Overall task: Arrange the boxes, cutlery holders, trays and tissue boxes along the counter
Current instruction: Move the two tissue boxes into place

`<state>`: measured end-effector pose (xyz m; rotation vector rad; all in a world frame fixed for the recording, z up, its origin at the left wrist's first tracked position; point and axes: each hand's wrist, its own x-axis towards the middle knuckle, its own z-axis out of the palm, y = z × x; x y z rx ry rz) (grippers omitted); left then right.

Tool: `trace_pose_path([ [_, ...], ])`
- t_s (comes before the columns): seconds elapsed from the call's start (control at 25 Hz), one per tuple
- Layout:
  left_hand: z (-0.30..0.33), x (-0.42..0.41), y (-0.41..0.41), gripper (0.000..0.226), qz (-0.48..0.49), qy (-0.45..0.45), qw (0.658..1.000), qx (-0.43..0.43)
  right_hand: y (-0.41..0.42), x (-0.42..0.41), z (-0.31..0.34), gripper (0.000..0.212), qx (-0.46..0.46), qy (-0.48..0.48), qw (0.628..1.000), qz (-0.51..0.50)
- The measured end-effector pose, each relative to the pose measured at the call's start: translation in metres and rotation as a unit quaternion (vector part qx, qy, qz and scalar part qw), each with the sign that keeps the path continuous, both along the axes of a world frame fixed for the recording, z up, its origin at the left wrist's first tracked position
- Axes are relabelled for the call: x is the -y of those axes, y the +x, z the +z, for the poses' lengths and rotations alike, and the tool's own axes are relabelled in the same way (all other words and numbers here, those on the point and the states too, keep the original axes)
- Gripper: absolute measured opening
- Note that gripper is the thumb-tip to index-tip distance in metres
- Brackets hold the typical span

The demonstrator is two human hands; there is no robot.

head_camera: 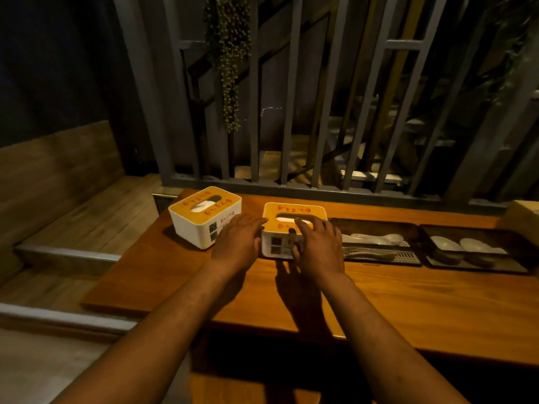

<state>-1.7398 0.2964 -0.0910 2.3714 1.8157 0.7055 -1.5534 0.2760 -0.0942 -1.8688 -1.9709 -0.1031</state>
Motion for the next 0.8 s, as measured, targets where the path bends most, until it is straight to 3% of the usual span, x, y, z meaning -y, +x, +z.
trace_pose_path([
  [0.12,0.001,-0.009,-0.053,0.053,0.085,0.030,0.996,-0.013,-0.043,-0.019,0.009,0.059,-0.005,0.016,0.999,0.044],
  [0.32,-0.002,-0.044,-0.111,0.073,0.150,-0.068,0.984,-0.075,-0.114,-0.048,0.017,0.057,-0.016,-0.026,0.997,0.067],
  [0.48,-0.016,-0.057,-0.122,0.057,0.117,-0.055,0.990,-0.054,-0.142,-0.061,0.016,0.059,0.000,-0.028,0.998,0.062],
  [0.64,-0.007,-0.070,-0.169,0.052,-0.007,-0.052,0.997,-0.052,-0.153,-0.083,0.013,0.072,0.036,-0.049,0.996,0.064],
  [0.8,0.006,-0.099,-0.211,0.046,-0.025,-0.087,0.996,-0.026,-0.171,-0.099,0.005,0.050,0.071,-0.039,0.994,0.074],
])
